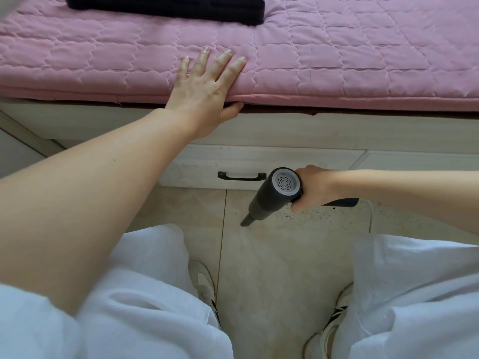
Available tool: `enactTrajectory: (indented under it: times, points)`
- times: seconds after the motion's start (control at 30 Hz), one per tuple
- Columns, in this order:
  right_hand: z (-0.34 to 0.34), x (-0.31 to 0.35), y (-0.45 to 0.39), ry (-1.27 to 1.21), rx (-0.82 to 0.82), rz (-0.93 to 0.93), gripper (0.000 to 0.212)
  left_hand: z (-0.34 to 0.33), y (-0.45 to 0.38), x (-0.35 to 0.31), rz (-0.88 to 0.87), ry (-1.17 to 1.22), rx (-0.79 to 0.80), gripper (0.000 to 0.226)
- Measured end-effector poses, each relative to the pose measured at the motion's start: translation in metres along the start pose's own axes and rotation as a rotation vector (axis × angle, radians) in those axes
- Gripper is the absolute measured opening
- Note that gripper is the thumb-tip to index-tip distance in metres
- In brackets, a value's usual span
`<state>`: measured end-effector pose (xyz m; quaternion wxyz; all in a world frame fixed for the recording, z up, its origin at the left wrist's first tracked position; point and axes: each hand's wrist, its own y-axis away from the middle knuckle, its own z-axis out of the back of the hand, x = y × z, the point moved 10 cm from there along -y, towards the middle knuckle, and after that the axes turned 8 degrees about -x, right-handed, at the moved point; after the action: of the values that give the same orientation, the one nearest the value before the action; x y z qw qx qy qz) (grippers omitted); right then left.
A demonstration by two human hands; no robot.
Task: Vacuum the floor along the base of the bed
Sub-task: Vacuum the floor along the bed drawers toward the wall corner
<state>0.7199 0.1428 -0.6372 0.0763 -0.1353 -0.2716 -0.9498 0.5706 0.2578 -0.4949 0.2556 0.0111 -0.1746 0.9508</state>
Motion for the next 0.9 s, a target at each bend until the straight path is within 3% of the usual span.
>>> enactTrajectory:
  times: [0.23, 0.6, 0.9]
  points:
    - [0.0, 0.007, -0.002, -0.014, -0.008, 0.042, 0.016, 0.0, -0.001, 0.001, -0.006, 0.0, -0.004, 0.076]
    - [-0.009, 0.015, -0.003, -0.032, 0.027, 0.074, 0.032, 0.001, -0.002, 0.002, -0.008, 0.008, -0.015, 0.075]
    - [-0.004, 0.005, 0.004, 0.102, 0.106, 0.026, 0.034, 0.002, -0.002, 0.001, -0.01, 0.01, -0.021, 0.075]
